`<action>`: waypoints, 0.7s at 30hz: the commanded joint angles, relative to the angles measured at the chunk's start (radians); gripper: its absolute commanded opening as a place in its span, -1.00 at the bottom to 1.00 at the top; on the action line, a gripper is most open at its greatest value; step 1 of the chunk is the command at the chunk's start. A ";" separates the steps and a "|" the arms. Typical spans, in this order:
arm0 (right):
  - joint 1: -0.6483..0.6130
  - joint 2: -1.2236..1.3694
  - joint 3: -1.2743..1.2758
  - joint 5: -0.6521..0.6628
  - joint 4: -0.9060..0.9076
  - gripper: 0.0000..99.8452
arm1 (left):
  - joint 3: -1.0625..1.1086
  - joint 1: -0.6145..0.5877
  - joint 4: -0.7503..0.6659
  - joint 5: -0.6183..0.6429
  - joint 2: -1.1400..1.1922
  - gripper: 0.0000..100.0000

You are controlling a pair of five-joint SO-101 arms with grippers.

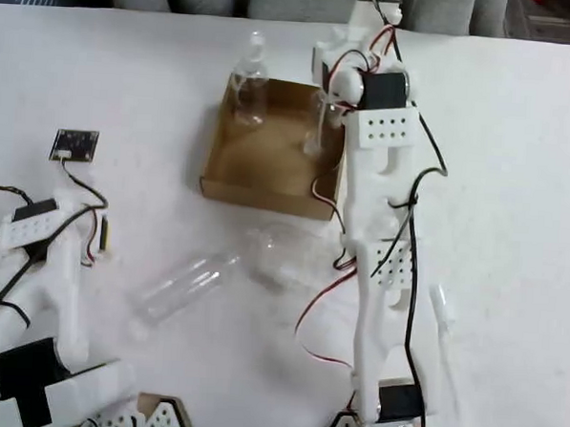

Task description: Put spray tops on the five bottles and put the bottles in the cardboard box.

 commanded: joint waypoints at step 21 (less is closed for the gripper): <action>0.010 -0.085 -0.044 -0.003 0.173 -0.97 | -0.003 0.012 -0.025 -0.011 -0.035 -0.89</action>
